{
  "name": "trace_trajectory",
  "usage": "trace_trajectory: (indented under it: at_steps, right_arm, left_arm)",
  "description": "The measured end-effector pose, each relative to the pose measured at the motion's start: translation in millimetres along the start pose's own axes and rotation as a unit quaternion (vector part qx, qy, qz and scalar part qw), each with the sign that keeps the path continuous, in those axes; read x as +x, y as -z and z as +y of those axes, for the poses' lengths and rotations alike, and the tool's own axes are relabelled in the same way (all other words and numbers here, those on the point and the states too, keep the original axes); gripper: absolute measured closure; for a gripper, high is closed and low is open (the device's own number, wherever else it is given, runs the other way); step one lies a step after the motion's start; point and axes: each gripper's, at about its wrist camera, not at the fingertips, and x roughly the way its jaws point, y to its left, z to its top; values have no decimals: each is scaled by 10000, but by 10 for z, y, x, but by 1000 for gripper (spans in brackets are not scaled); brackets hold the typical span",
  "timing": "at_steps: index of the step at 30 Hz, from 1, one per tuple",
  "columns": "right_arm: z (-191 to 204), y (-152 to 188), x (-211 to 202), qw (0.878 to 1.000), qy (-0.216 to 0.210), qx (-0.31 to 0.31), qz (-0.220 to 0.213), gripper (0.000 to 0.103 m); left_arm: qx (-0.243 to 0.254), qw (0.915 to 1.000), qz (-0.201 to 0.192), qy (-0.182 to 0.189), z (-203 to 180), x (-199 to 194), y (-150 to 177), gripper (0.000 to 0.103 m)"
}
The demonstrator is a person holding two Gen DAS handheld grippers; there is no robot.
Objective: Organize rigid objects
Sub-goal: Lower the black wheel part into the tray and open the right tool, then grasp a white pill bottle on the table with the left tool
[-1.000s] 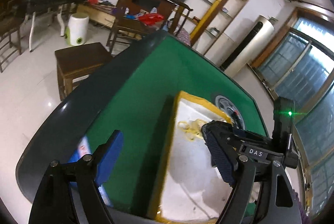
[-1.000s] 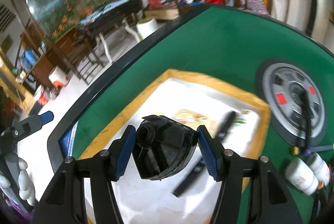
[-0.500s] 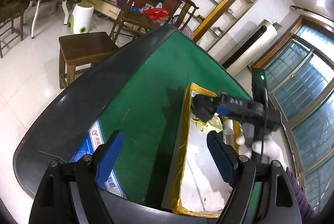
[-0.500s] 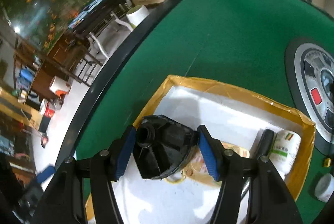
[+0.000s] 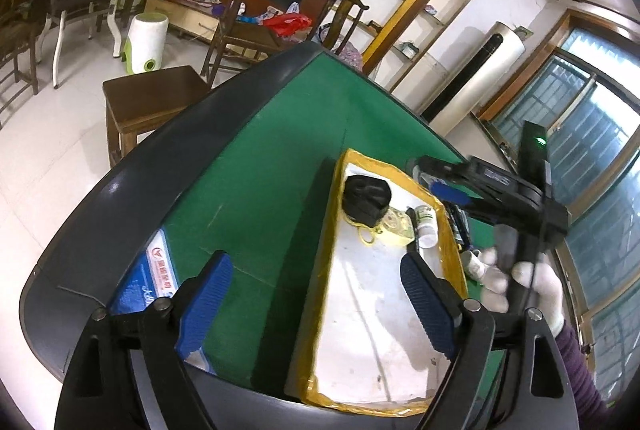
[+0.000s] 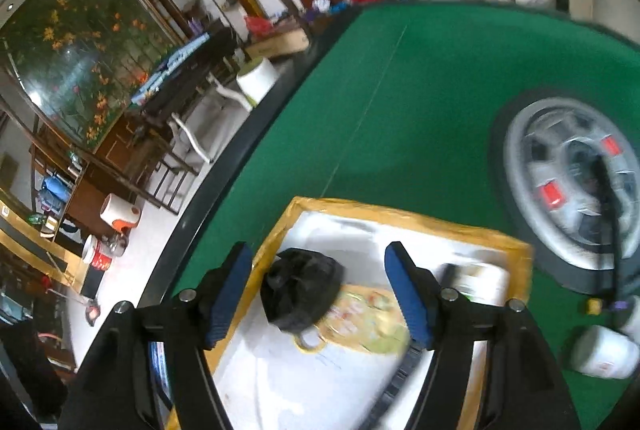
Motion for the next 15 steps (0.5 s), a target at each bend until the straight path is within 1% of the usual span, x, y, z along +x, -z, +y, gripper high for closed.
trace_trajectory:
  at_steps: [3, 5, 8, 9, 12, 14, 15]
  right_arm:
    - [-160, 133, -371, 9994, 147, -76, -291, 34]
    - [-356, 232, -617, 9985, 294, -75, -446, 33]
    - [-694, 468, -1009, 9952, 669, 56, -719, 31]
    - [-823, 549, -1129, 9936, 788, 148, -799, 29]
    - [-1185, 784, -1382, 9896, 978, 488, -935, 29]
    - [-1385, 927, -1475, 9878, 1016, 680, -964, 29]
    - [-1484, 1015, -1525, 9868, 1009, 799, -984, 29]
  left_arm:
    - [135, 9999, 16, 34, -115, -13, 21, 10]
    - [220, 9997, 50, 83, -208, -15, 52, 10]
    - [353, 9992, 120, 159, -353, 3, 97, 10]
    - [372, 9989, 179, 228, -401, 28, 105, 9]
    - [352, 9960, 462, 684, -606, 202, 84, 8]
    - [256, 9932, 718, 884, -764, 402, 40, 8]
    - [214, 9904, 908, 1020, -858, 559, 11, 8]
